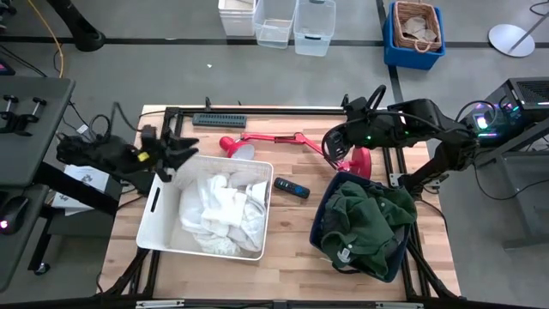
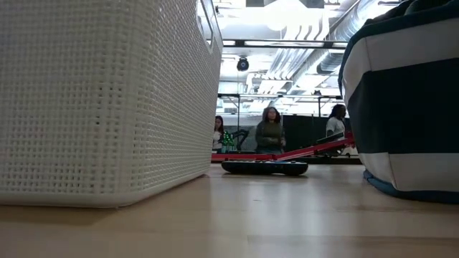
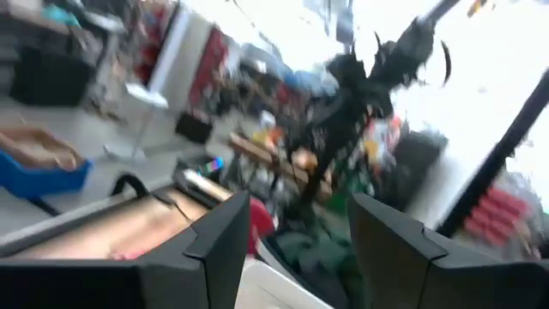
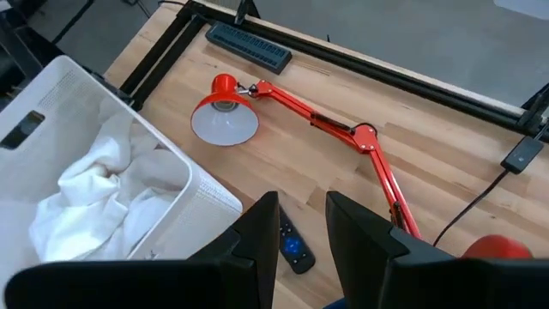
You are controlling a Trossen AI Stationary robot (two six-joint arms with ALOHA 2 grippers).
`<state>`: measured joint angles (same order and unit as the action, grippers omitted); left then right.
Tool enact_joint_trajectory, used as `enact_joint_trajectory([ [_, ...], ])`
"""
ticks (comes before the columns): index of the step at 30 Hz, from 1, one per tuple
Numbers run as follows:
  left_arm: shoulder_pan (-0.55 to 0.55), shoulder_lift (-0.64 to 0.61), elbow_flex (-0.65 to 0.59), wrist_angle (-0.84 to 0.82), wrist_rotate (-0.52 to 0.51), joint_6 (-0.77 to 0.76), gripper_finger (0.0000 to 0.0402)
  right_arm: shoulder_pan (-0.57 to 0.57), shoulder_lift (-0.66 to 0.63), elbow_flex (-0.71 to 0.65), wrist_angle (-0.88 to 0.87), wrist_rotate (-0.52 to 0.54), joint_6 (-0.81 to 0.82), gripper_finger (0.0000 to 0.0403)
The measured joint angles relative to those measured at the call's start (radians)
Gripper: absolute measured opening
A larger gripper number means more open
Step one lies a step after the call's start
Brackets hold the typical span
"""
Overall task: Sort clothes
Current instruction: Return to Home Position
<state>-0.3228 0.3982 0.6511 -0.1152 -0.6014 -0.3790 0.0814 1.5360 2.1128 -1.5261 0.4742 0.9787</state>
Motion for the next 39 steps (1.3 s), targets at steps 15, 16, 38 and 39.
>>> enact_joint_trajectory([
  [15, 0.012, -0.389, -0.476, 0.519, 0.150, 0.154, 0.0186, 0.003, 0.003, 0.000, 0.026, -0.046, 0.032, 0.0094],
  [16, 0.017, -0.387, -0.504, 0.578, 0.170, 0.155, 0.0186, 0.006, 0.003, 0.000, 0.023, -0.057, 0.026, 0.0094],
  [38, 0.037, -0.379, -0.634, 0.695, 0.285, 0.067, 0.0186, 0.550, -0.027, -0.266, -0.044, 0.153, 0.335, 0.0094],
  [39, 0.037, -0.379, -0.634, 0.695, 0.285, 0.067, 0.0186, 0.580, -0.037, -0.328, -0.040, 0.160, 0.407, 0.0094],
])
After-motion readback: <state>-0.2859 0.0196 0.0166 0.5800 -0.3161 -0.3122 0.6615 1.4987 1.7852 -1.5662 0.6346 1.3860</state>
